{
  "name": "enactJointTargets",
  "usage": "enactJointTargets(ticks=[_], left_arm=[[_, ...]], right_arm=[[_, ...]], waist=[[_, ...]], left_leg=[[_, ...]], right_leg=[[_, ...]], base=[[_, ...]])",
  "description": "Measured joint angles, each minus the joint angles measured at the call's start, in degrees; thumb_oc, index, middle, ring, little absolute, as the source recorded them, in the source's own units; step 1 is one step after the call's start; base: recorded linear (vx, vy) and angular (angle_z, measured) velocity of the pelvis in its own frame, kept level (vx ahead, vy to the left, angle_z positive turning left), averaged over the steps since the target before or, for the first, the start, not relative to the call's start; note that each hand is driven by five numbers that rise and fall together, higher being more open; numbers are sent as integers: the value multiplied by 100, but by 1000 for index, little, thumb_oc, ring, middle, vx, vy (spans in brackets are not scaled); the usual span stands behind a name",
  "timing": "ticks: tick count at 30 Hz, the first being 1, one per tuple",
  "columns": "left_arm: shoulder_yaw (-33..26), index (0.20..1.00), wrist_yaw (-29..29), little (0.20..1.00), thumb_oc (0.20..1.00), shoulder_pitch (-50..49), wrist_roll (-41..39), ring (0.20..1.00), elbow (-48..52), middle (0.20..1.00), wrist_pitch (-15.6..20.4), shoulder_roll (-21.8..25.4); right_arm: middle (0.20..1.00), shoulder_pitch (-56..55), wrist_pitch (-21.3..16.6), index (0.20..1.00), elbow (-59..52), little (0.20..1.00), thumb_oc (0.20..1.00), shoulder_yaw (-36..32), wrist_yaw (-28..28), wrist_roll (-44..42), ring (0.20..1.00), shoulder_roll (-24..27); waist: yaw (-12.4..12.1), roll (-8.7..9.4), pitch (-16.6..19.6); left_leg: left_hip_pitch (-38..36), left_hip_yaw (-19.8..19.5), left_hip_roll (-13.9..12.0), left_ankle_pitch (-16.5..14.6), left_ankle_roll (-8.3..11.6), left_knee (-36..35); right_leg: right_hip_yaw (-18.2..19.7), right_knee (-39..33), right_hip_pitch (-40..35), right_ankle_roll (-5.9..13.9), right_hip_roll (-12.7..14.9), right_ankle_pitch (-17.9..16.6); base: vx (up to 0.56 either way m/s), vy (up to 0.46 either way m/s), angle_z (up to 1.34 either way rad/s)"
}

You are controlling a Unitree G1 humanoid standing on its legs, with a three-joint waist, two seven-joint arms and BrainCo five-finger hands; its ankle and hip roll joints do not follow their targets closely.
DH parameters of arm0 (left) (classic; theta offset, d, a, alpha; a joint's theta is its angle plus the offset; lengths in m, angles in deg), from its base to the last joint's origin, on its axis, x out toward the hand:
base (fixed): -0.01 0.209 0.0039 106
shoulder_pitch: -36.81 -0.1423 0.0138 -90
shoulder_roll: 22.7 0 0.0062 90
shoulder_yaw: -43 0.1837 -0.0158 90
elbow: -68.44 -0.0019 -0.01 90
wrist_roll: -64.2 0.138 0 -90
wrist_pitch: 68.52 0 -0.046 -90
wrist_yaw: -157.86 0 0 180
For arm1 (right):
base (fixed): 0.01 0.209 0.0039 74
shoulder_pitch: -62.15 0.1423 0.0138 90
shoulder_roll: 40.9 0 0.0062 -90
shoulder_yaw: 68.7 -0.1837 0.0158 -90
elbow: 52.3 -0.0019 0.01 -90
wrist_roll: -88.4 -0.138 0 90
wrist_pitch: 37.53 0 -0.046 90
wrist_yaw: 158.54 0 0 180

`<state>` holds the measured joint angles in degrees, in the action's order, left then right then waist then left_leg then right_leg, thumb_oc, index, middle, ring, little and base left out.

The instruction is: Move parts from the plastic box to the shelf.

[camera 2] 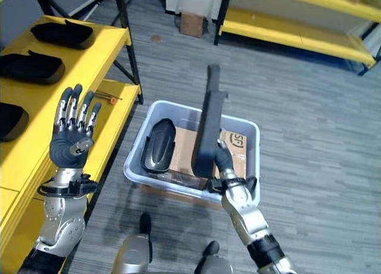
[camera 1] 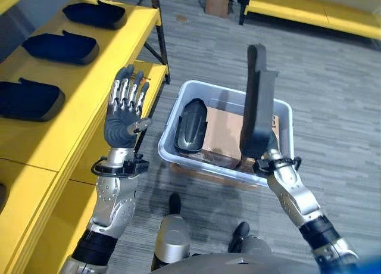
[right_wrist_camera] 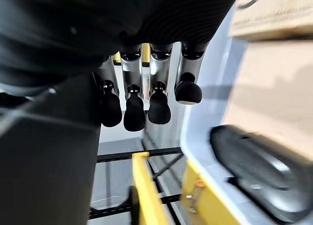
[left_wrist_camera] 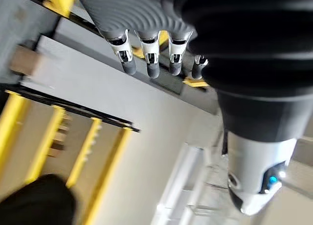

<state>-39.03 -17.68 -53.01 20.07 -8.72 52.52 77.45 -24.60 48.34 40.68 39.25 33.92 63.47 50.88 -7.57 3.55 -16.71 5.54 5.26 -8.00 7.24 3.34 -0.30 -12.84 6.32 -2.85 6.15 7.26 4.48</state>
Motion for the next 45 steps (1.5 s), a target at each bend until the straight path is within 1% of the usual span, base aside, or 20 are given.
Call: enactJointTargets(ticks=[3,5,7,14,15,17,18,19,20,22,25,28,30,31,32,33,36,38,40,45], left_arm=[[-102,1000,194,1000,1000,-340,-155,1000,40,1000,-127,-141],[-53,1000,336,1000,1000,-432,-175,1000,40,1000,-373,-403],[-25,1000,457,1000,1000,-457,-267,1000,43,1000,-445,-607],[-18,1000,572,1000,1000,-797,-405,1000,44,1000,-990,-728],[-13,1000,605,1000,1000,-810,-423,1000,23,1000,-1066,-739],[19,1000,701,1000,1000,-739,-476,1000,23,1000,-1161,-738],[32,1000,768,1000,1000,-732,-477,1000,38,1000,-1173,-735],[26,1000,819,1000,1000,-790,-480,1000,51,1000,-1170,-704],[12,1000,852,1000,1000,-795,-491,1000,3,1000,-1171,-582],[73,1000,1016,1000,1000,-739,-485,1000,-9,1000,-1168,-332],[232,1000,1199,1000,1000,-452,-470,1000,-8,1000,-1072,-304],[426,1000,1257,1000,1000,-27,-471,1000,-1,1000,-872,-321],[429,1000,1180,1000,1000,116,-441,1000,0,1000,-734,-334],[423,1000,1122,1000,1000,123,-342,1000,-2,1000,-661,-353],[429,1000,1098,1000,1000,179,-120,1000,-5,1000,-652,-350],[433,1000,1108,1000,1000,222,-54,1000,-8,1000,-669,-333],[430,1000,1118,1000,1000,49,292,1000,24,1000,-678,-2],[389,1000,1027,1000,1000,-294,427,1000,93,1000,-659,199],[241,1000,1023,1000,1000,-678,426,1000,159,1000,-665,193],[-320,1000,1017,1000,1000,-842,425,1000,276,1000,-662,204]], right_arm=[[200,-142,46,200,24,200,200,-32,29,-16,200,49],[200,-136,46,200,40,200,200,-118,-5,-11,200,213],[200,-134,45,200,42,200,200,-135,3,16,200,337],[200,-115,136,200,-127,200,200,273,-26,372,200,534],[200,-159,137,200,-205,200,200,268,-23,375,200,551],[200,-238,161,200,-354,200,200,221,11,374,200,587],[200,-307,186,200,-491,200,200,180,16,373,200,638],[200,-325,181,200,-528,200,200,180,1,375,200,658],[200,-318,183,200,-520,200,200,184,-63,375,200,578],[200,-310,162,200,-534,200,200,171,-152,373,200,567],[200,-331,112,200,-537,200,200,-26,-134,356,200,634],[200,-335,58,200,-618,200,200,-302,-104,349,200,825],[200,-334,58,200,-640,200,200,-380,-115,255,200,879],[200,-338,55,200,-640,200,200,-439,-139,211,200,945],[200,-385,42,200,-635,200,200,-501,-204,160,200,1008],[200,-448,42,200,-630,200,200,-507,-228,122,200,984],[200,-521,42,200,-639,200,200,-446,-758,-84,200,754],[200,-528,108,200,-711,200,200,-312,-1022,-83,200,620],[200,-520,228,200,-1004,200,200,-249,-1175,-145,200,399],[200,-87,383,200,-1341,200,200,182,-1440,-135,200,231]], waist=[[2,-179,89],[20,-504,171],[-3,-656,315],[-119,-819,387],[-63,-824,382],[102,-830,362],[138,-905,355],[90,-980,390],[20,-797,325],[98,-456,231],[454,-359,208],[915,-294,182],[1029,-326,211],[1051,-393,268],[1138,-633,334],[1172,-618,334],[875,-419,376],[619,-405,414],[320,-369,425],[-278,-196,457]], left_leg=[[-58,-137,-62,23,22,-267],[-37,-573,-81,50,35,-101],[-50,-672,-106,46,27,-41],[-2,-951,-114,190,-130,310],[80,-787,-81,384,-132,348],[169,-269,21,942,-427,103],[146,130,-9,931,-484,-14],[88,320,-77,415,-482,-119],[29,659,-104,-88,-25,-141],[132,993,-175,-266,-76,345],[40,1305,-577,-343,38,1149],[-316,1975,-1169,-417,145,1969],[-523,1921,-1231,-415,151,2147],[-626,1922,-1190,-416,153,1996],[-764,1977,-987,-388,133,1436],[-842,1996,-877,-471,182,1254],[-820,1956,-32,-795,57,672],[-668,1863,293,-934,-207,617],[-478,1760,424,-778,-369,390],[-270,1589,556,-309,-704,-133]], right_leg=[[109,63,66,-167,-190,134],[133,163,-67,-219,-342,231],[97,395,-63,-265,-372,379],[24,1557,252,-528,-407,1150],[-59,1492,187,-554,-405,1165],[-287,1389,74,-658,-404,1144],[-491,1390,40,-742,-399,1193],[-506,1468,77,-854,-483,1282],[-546,1487,91,-955,-352,1271],[-749,1313,81,-993,-60,1050],[-1020,994,-68,-967,98,845],[-1383,975,-128,-810,438,736],[-1414,1062,-22,-658,642,644],[-1378,1127,124,-563,719,584],[-1339,1315,289,-454,815,522],[-1324,1390,316,-393,891,508],[-917,846,200,30,1383,-106],[-980,329,-66,-25,1599,-736],[-1154,6,-77,-156,1633,-1394],[-1546,-125,-56,-20,1694,-2158]], base=[[49,-181,51],[21,-149,23],[19,-168,16],[0,-147,12],[-49,-13,72],[-73,22,124],[-116,75,104],[-138,113,57],[-160,159,31],[-142,169,30],[-80,224,49],[-109,289,67],[-93,353,32],[-115,506,39],[-104,464,55],[-122,515,90],[-117,523,84],[-192,571,63],[-301,538,74],[-234,305,67]])
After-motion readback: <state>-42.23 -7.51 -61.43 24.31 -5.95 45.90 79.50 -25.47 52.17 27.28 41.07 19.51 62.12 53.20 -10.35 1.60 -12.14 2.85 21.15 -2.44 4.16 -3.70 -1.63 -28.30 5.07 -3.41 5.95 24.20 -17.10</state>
